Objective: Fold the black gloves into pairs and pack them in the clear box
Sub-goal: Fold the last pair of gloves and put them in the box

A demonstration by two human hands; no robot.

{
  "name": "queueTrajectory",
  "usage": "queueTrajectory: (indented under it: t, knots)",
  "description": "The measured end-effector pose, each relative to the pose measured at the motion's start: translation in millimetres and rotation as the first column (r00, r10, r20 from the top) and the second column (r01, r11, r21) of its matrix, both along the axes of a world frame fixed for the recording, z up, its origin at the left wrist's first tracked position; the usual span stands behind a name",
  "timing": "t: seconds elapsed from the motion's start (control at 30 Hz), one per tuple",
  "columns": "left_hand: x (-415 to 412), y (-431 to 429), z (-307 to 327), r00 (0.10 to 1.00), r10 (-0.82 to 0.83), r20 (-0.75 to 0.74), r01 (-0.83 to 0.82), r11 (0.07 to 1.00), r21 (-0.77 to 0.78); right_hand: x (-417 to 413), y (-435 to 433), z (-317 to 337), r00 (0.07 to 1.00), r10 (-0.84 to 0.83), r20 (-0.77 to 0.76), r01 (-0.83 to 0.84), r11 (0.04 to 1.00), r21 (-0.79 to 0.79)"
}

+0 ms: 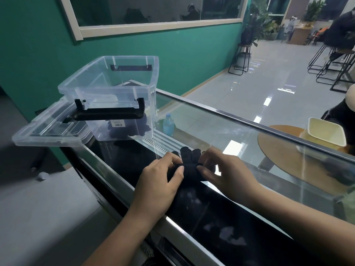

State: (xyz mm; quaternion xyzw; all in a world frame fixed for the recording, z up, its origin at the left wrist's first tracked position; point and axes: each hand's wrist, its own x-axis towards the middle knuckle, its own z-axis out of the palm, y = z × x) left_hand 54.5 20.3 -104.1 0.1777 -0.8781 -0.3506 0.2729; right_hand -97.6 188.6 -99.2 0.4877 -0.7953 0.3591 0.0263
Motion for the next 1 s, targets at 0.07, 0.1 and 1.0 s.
queueTrajectory:
  t: [0.07, 0.1, 1.0]
  knots:
    - [-4, -1, -4, 1.000, 0.020, -0.013, -0.020, 0.999, -0.032, -1, -1, -1, 0.999, -0.027, -0.039, 0.027, 1.000, 0.000]
    - [-6, -2, -5, 0.999, 0.031, -0.013, -0.032, 0.998, -0.051, -2, 0, -1, 0.998, -0.025, -0.053, 0.025, 1.000, -0.015]
    - [5, 2, -5, 1.000, 0.019, 0.018, -0.018, 0.997, -0.069, -2, 5, 2, 0.995, 0.099, -0.021, -0.101, 0.992, -0.079]
